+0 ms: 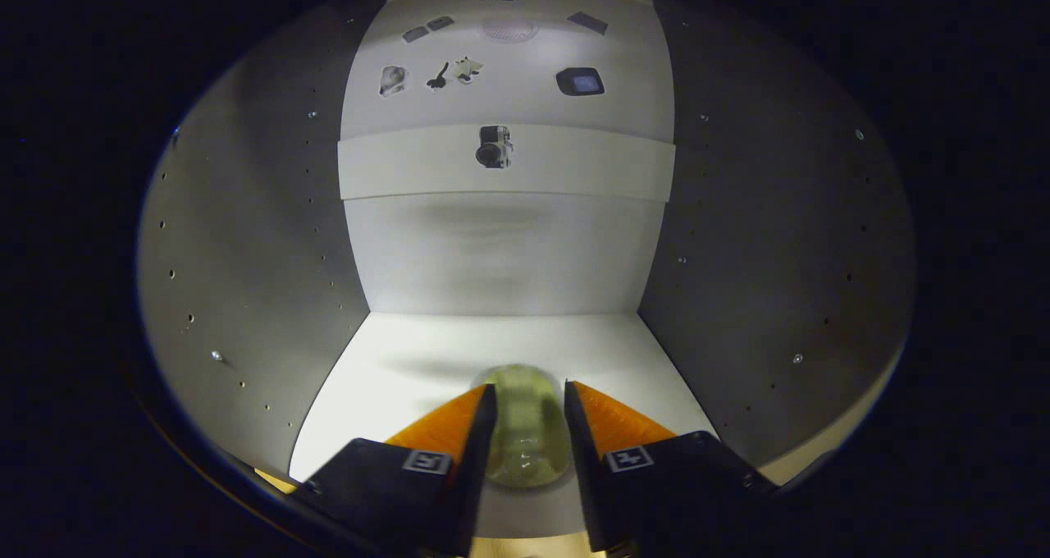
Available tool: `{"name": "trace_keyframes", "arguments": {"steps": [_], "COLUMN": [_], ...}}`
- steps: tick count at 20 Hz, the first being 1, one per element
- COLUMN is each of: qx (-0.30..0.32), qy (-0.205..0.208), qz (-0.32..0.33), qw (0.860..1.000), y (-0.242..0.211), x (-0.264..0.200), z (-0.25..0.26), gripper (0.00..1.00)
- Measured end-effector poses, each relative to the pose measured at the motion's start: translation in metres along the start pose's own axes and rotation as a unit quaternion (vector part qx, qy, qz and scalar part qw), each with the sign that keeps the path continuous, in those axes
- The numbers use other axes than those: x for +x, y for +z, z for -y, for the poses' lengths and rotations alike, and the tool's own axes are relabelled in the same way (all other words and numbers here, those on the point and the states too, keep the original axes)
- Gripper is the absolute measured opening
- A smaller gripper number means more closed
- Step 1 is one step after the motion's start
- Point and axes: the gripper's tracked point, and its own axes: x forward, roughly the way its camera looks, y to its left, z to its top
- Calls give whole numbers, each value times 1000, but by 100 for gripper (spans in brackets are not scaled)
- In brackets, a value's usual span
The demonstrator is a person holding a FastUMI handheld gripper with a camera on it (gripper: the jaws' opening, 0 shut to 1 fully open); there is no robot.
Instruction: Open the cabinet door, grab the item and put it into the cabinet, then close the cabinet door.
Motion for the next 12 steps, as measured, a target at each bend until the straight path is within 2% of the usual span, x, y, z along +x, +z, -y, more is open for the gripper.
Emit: {"name": "trace_keyframes", "arguments": {"steps": [4, 9, 12], "qx": [-1, 24, 31], "qy": [3, 0, -12], "qz": [32, 100, 157], "qw": [999, 995, 987], "y": [17, 50, 73], "x": [-15, -69, -129], "z": [4, 21, 36], "gripper": [100, 98, 98]}}
